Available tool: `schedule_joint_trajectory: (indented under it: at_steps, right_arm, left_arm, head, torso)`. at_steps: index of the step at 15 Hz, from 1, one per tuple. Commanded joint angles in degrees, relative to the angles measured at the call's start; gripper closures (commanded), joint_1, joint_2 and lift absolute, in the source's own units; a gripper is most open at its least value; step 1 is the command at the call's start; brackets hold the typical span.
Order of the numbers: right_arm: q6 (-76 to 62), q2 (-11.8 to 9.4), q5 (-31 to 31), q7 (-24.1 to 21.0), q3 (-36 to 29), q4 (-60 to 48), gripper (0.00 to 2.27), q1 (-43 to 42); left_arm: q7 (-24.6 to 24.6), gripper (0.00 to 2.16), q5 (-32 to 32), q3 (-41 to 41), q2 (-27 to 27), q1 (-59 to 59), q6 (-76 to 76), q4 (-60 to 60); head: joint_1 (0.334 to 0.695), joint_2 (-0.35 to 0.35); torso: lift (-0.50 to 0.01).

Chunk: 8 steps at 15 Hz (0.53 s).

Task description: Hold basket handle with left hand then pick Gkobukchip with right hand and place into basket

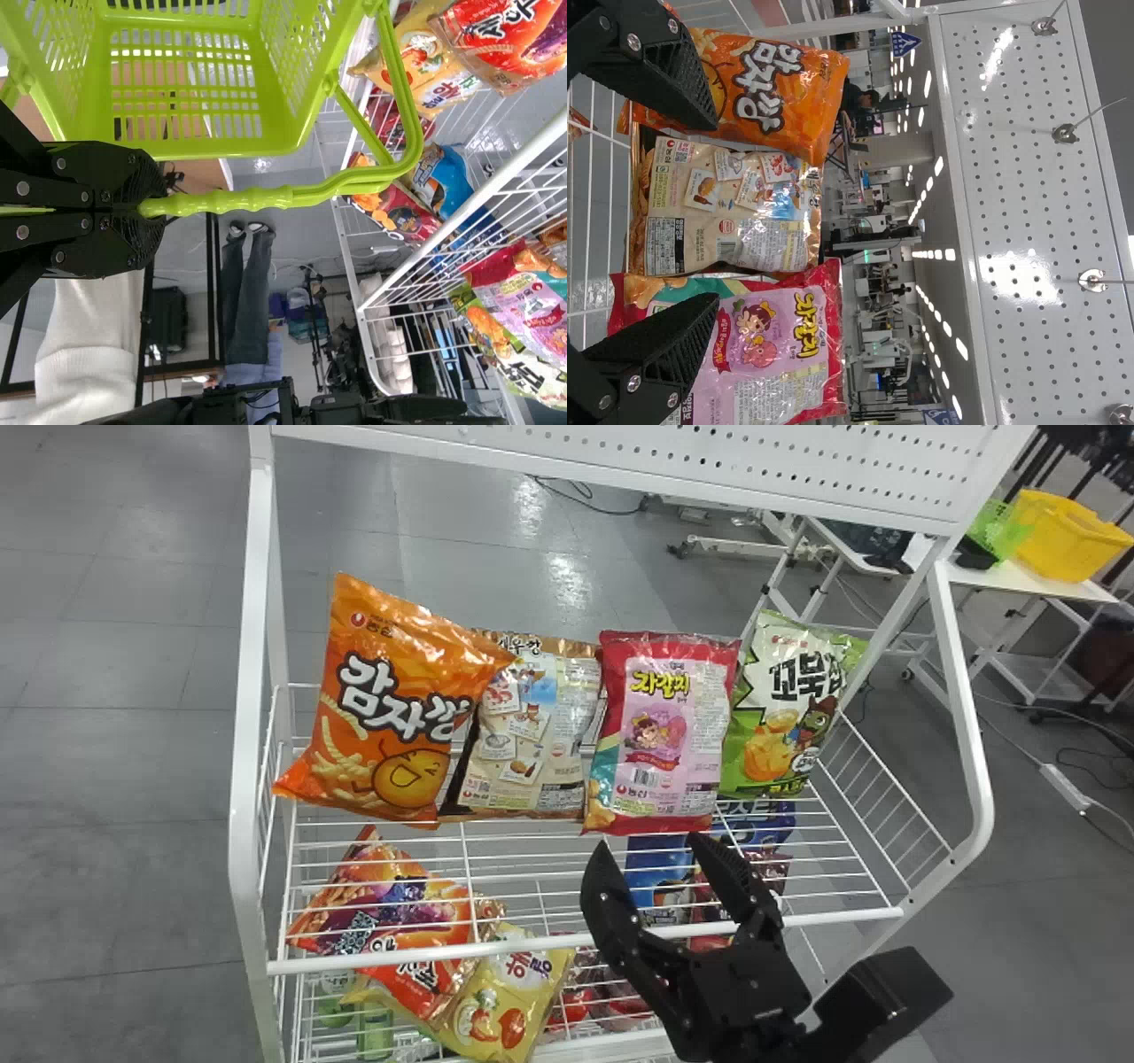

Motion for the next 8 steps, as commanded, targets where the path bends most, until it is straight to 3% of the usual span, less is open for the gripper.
schedule_joint_trajectory:
  at_steps: [1, 8]
  right_arm:
    - [-0.16, 0.15, 0.0, -0.08, -0.11, 0.06, 0.14, -0.01]
    - [-1.04, 0.15, -0.09, -0.52, -0.99, 0.15, 0.14, -0.01]
  left_arm:
    - [0.0, 1.72, 0.46, 0.13, -0.15, 0.08, 0.07, -0.29]
    - [0.08, 1.72, 2.75, 0.39, -0.15, 0.87, 0.07, -3.02]
  head:
    - [0.695, -0.35]
    - [0.695, -0.35]
  torso:
    - [-0.032]
    - [-0.032]
